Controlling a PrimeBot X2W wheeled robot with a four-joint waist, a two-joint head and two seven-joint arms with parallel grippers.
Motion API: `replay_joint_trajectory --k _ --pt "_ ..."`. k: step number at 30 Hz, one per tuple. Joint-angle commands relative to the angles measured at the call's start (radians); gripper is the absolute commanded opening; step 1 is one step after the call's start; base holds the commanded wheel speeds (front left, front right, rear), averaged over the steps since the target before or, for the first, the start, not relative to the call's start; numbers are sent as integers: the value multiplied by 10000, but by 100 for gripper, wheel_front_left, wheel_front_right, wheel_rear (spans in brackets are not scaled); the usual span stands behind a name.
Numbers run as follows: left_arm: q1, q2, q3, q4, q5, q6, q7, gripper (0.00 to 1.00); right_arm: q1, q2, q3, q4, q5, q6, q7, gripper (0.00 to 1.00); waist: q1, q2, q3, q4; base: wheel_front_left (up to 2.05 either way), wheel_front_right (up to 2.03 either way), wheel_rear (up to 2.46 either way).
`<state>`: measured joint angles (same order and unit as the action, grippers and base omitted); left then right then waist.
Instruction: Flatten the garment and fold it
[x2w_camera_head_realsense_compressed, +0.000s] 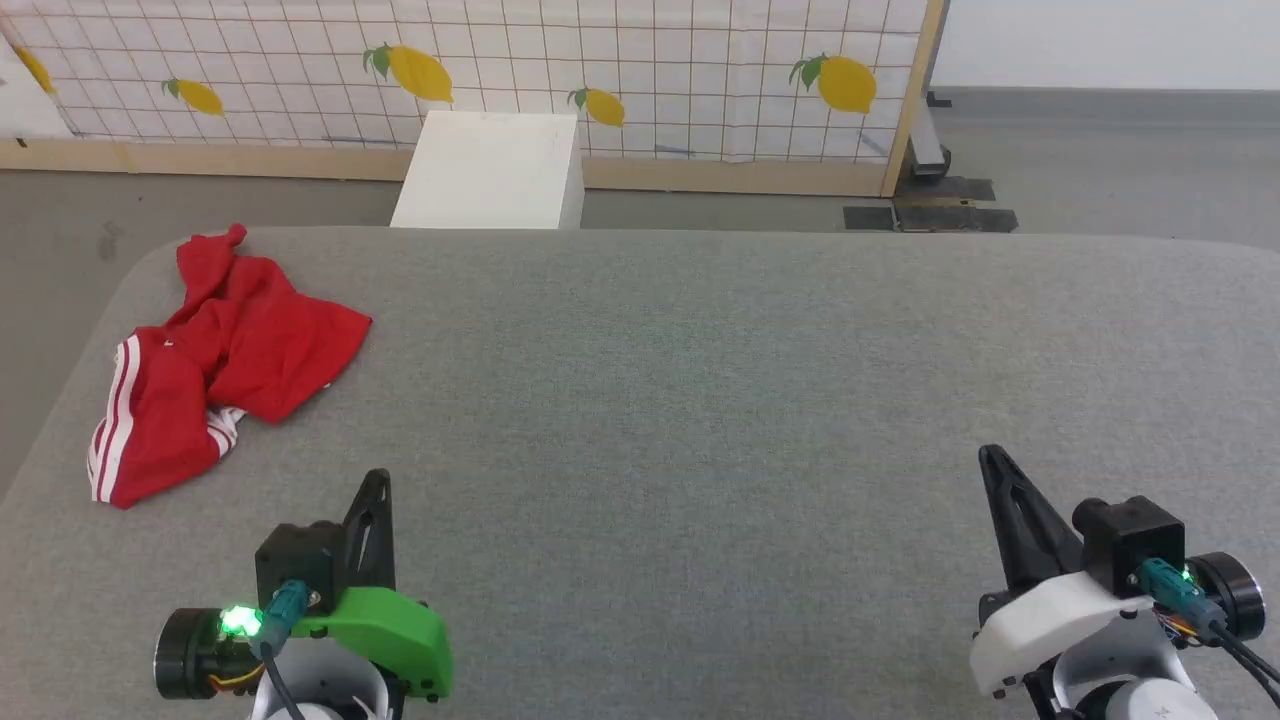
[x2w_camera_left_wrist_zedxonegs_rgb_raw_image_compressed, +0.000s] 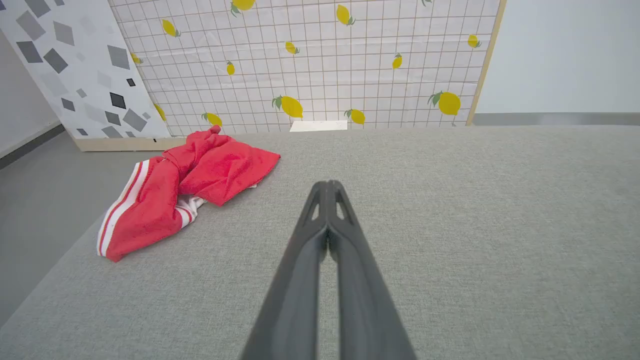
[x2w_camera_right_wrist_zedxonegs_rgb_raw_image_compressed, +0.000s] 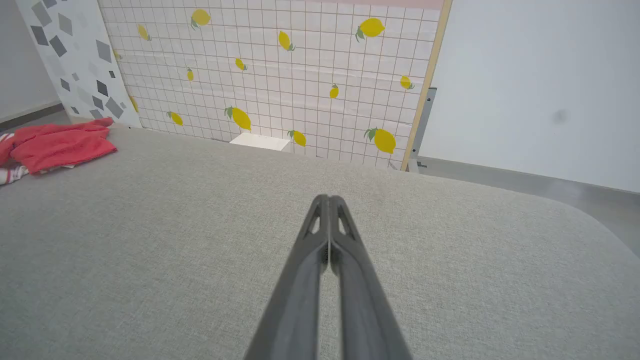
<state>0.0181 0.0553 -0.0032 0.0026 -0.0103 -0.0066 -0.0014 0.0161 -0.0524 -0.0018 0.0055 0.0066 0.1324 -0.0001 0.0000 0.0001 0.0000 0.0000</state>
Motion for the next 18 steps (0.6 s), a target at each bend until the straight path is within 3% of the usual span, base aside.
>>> replay_joint_trajectory --k 1,18 --pt "-181 -51 32 -26 103 66 14 0 -161 22 18 -55 -66 -17 1 0 0 -1 0 0 0 0 0" --pt "-181 -51 32 -26 103 66 14 0 -161 22 18 -55 -66 -17 1 0 0 -1 0 0 0 0 0"
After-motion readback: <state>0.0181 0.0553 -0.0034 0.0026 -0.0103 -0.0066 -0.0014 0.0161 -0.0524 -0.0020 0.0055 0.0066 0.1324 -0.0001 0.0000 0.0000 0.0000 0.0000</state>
